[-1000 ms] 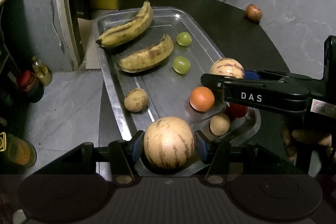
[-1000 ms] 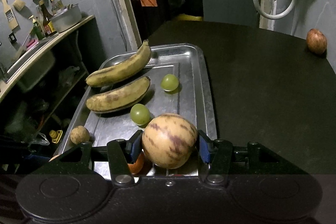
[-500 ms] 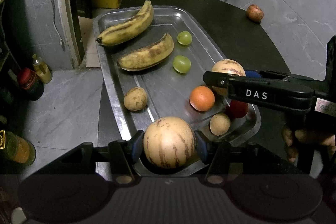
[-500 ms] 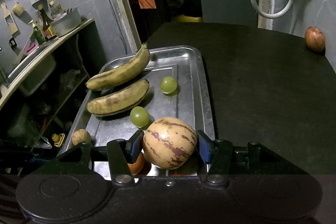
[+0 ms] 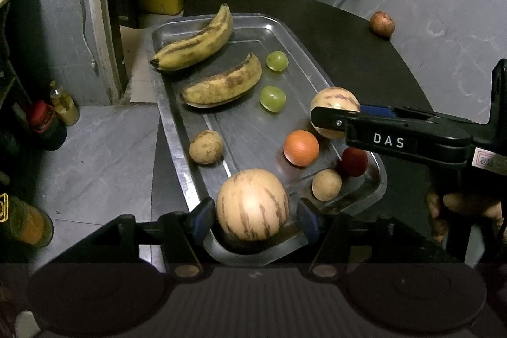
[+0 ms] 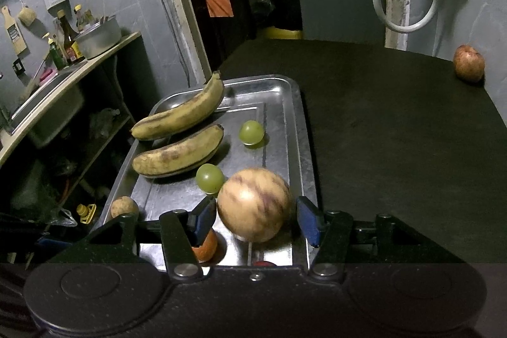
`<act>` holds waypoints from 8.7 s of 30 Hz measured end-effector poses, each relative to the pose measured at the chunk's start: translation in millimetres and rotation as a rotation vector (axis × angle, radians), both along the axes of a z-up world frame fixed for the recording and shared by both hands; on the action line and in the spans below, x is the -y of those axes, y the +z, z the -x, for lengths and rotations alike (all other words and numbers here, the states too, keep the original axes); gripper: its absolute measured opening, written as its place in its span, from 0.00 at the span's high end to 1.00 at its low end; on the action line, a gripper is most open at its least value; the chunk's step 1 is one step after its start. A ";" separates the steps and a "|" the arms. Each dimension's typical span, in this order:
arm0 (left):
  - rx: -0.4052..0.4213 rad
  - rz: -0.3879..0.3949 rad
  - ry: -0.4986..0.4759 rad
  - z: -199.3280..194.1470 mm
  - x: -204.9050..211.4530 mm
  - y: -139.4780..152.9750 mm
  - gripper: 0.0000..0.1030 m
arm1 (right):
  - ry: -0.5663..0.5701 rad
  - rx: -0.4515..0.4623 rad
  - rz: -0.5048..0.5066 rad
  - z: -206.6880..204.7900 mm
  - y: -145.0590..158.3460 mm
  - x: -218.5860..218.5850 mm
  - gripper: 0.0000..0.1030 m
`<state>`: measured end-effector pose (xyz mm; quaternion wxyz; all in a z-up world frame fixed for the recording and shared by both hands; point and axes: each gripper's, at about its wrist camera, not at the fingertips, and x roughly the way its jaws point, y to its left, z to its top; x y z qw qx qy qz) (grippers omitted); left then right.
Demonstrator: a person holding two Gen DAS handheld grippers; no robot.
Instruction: Organize fruits
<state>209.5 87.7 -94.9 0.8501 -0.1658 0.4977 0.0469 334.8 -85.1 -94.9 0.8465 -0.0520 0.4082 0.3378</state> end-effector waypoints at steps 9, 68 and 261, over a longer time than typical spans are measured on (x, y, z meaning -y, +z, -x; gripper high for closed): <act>0.022 -0.005 0.016 8.2 -1.6 11.7 0.32 | -0.031 0.014 -0.008 4.6 6.9 8.8 0.39; 0.168 -0.157 0.161 42.2 -23.4 54.3 0.01 | -0.379 0.190 -0.108 103.7 64.9 57.3 0.01; 0.215 -0.240 -0.054 184.0 36.3 38.0 0.01 | -0.400 0.164 0.057 266.4 52.3 128.6 0.01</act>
